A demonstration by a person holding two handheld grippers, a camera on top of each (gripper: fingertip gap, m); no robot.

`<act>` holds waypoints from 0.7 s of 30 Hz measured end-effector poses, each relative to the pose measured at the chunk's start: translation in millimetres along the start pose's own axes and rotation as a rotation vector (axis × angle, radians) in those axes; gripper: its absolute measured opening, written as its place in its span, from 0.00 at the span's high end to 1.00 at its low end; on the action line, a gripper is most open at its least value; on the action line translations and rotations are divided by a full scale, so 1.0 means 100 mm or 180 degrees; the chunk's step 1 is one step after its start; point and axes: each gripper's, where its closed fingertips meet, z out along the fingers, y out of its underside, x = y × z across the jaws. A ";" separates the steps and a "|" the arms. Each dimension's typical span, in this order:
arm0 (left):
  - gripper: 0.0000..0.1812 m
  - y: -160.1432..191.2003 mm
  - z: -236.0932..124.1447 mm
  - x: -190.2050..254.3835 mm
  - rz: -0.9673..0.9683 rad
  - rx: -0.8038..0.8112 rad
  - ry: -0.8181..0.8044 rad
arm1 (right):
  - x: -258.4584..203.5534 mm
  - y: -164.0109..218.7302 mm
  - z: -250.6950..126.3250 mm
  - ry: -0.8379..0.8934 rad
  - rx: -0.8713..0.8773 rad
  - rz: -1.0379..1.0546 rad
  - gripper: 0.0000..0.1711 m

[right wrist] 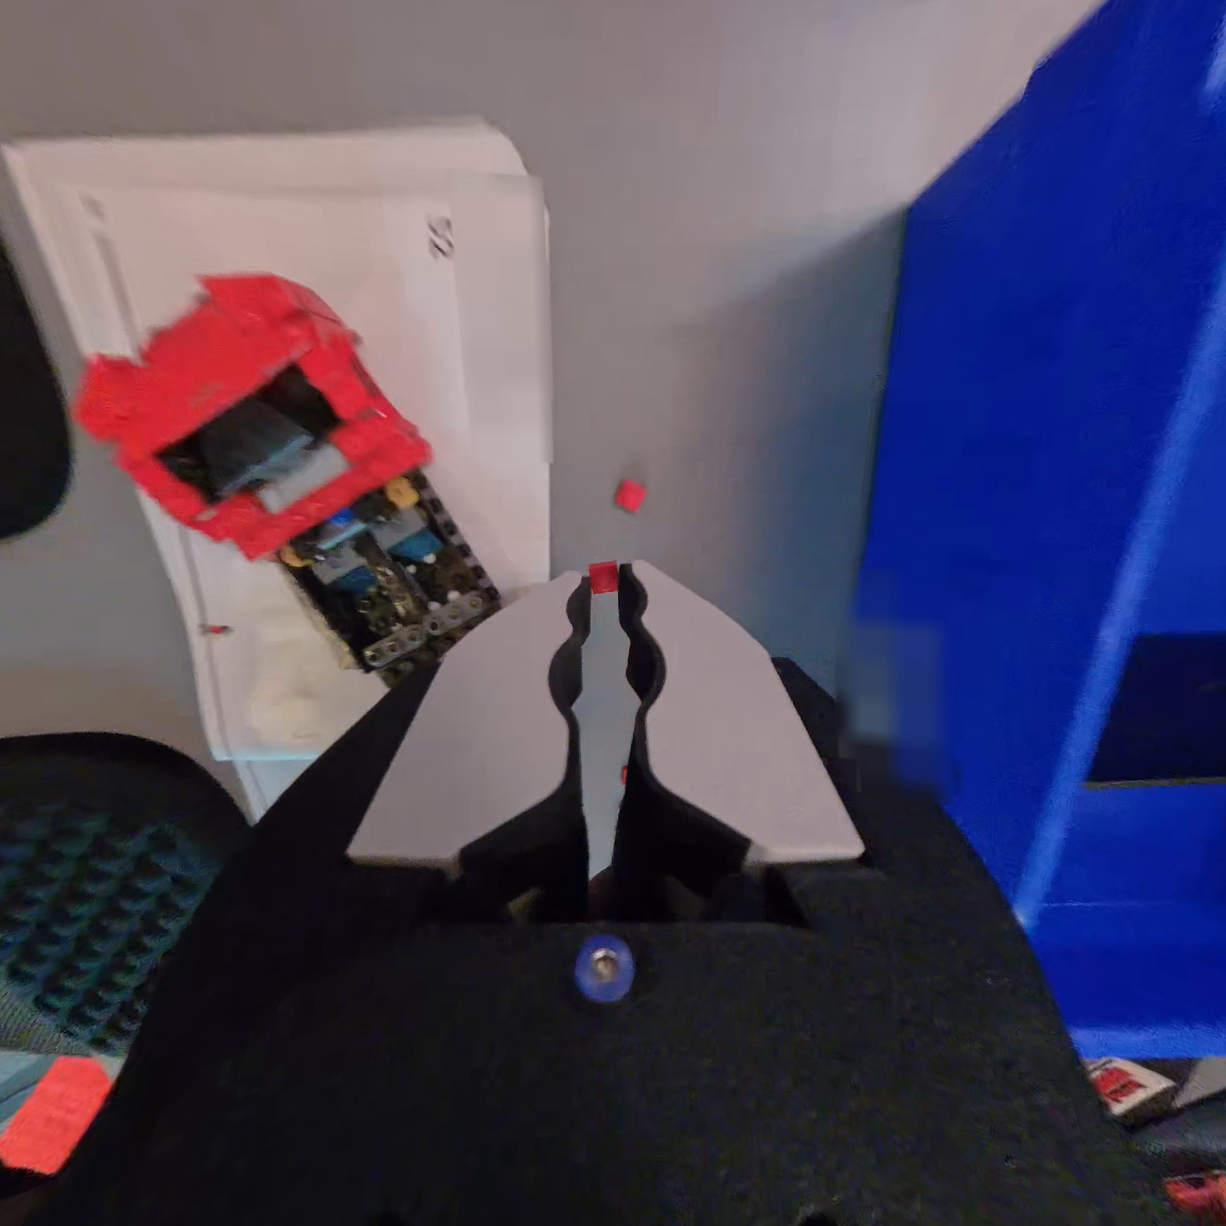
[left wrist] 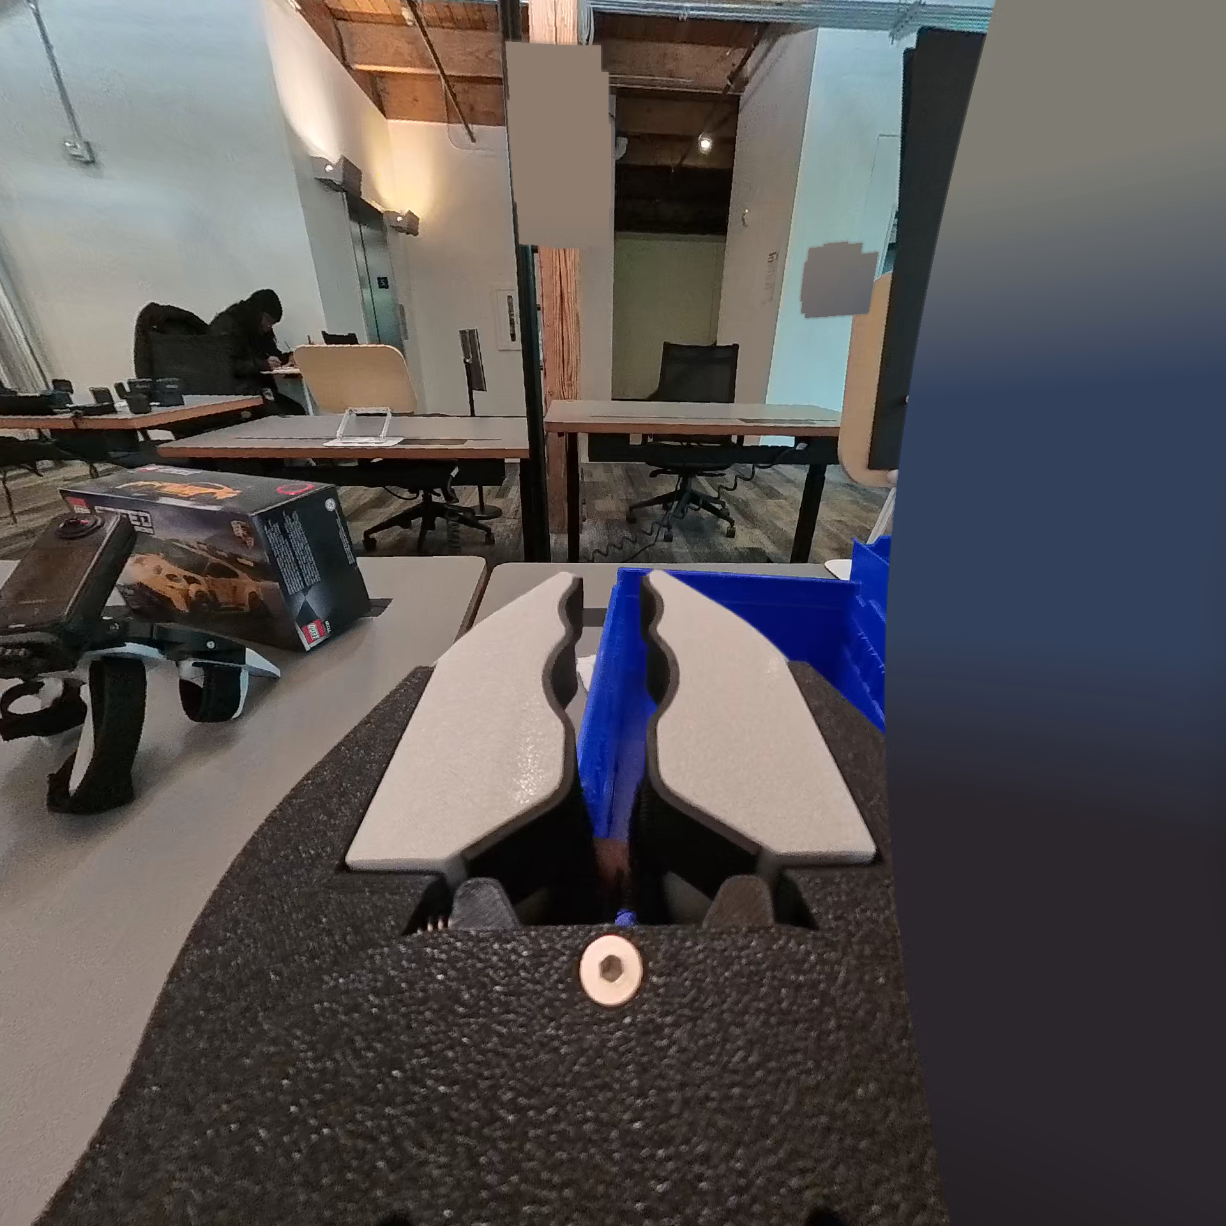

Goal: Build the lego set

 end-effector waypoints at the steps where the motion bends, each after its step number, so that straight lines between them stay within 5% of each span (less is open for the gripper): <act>1: 0.92 0.00 0.01 0.01 0.0025 -0.0022 0.0000 | 0.01 0.05 0.07 -0.0003 -0.0030 0.0051 0.95; 21: 0.92 0.05 0.05 0.02 0.0078 -0.0108 -0.0016 | 0.06 0.03 0.29 -0.0039 0.0016 0.0030 0.89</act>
